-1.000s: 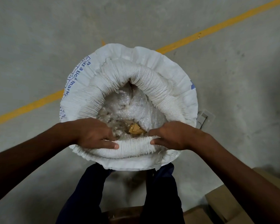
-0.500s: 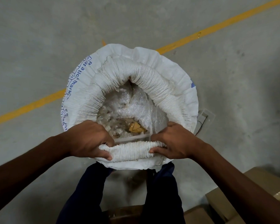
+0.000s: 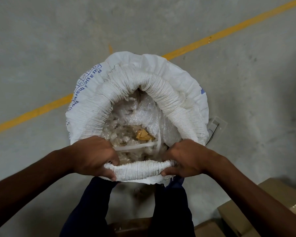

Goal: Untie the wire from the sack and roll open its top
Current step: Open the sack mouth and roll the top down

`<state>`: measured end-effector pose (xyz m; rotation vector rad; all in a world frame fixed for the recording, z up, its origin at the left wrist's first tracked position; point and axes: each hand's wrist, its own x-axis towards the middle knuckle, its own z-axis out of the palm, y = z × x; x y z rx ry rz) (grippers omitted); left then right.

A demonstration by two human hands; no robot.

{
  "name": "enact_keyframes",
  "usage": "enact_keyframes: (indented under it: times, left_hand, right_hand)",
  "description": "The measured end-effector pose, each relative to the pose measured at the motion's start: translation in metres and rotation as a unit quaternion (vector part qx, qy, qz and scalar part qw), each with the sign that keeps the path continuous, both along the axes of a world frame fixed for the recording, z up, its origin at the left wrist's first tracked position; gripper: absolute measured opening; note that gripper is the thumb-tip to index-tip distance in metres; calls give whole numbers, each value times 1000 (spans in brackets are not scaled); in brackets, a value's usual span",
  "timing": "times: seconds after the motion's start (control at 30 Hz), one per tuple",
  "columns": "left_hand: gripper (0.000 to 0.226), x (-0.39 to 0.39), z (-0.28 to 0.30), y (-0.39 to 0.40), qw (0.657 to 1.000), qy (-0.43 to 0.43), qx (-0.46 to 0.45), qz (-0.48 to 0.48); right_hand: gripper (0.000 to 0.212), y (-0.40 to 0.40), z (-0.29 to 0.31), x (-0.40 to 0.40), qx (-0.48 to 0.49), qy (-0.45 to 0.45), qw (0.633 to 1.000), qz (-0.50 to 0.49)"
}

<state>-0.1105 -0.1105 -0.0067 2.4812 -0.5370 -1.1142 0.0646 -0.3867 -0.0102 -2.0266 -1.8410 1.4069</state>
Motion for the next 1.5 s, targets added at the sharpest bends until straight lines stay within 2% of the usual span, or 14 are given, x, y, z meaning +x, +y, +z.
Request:
enact_keyframes:
  times: [0.2,0.4,0.53,0.6,0.67,0.73,0.77,0.87,1.0,1.2,1.33,1.5]
  left_hand:
    - [54,-2,5,-9,999,4,-40,-12]
    - [55,1,7,-8,999,24,-30,-12]
    - [73,0,1,-6,1000,6,11,-2]
    - [76,1,-3,-7,998,-21,13,56]
    - [77,10,-6,-8,985,-65,-18,158]
    - [69,26,-16,-5,961,-99,-47,255]
    - [65,35,-24,-3,949,-108,-51,293]
    - [65,65,-44,9,919,-119,-44,374]
    - [79,92,-50,20,888,-149,-22,434]
    - [107,96,-45,31,866,-198,59,455]
    - [109,92,-35,31,849,-207,99,476]
    - [112,88,-28,30,848,-216,111,471]
  right_hand:
    - [50,9,8,-4,-92,5,995,41]
    - [59,10,3,-3,-96,-4,995,40]
    - [74,11,1,-2,-77,-14,997,12]
    - [73,15,-1,-2,-46,-13,998,-38]
    - [53,22,-10,0,17,3,991,-133]
    - [33,34,-23,3,84,8,962,-260]
    - [32,43,-29,4,96,9,942,-322]
    - [49,69,-42,8,59,2,903,-426]
    - [65,85,-48,22,61,-49,875,-478]
    - [94,86,-45,46,81,-178,885,-423]
    - [103,91,-30,55,106,-247,872,-410]
    - [107,91,-23,61,114,-254,871,-406]
